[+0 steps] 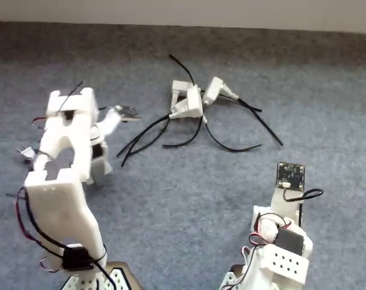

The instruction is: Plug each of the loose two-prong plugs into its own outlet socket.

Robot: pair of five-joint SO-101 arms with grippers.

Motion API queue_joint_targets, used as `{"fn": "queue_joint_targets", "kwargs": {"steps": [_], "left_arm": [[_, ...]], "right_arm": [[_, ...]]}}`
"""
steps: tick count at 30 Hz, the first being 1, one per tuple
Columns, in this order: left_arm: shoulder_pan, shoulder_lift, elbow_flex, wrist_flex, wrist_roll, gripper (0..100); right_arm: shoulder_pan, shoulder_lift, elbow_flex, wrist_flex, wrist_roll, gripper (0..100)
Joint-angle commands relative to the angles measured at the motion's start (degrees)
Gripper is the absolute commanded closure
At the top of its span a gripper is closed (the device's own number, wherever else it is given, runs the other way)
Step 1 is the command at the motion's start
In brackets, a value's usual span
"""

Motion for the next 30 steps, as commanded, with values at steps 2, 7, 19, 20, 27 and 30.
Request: {"fn": "queue_joint_targets", "kwargs": {"steps": [2,7,19,20,27,30], "left_arm": [[6.4,-2.9,-4.4,3.9,1.9,98],[18.9,-11.2,3.3,3.9,6.2,98],[49.0,-23.1,14.6,-15.1,21.9,97],[49.7,-23.1,15.7,-18.3,23.0,97],[48.0,-23.1,26.4,-38.4,31.3,90],[45.3,-23.2,29.6,-42.9,36.3,81]], "right_arm": [[-0.9,0.3,0.9,-1.1,1.1,98.8],[-0.6,0.2,0.8,-1.2,0.8,98.8],[16.0,0.2,0.1,-8.0,-3.1,98.8],[16.8,0.2,-0.4,-8.0,-4.0,98.8],[25.4,0.2,-2.6,-8.4,-7.9,98.8],[26.6,0.2,-2.9,-8.4,-8.8,98.8]]}}
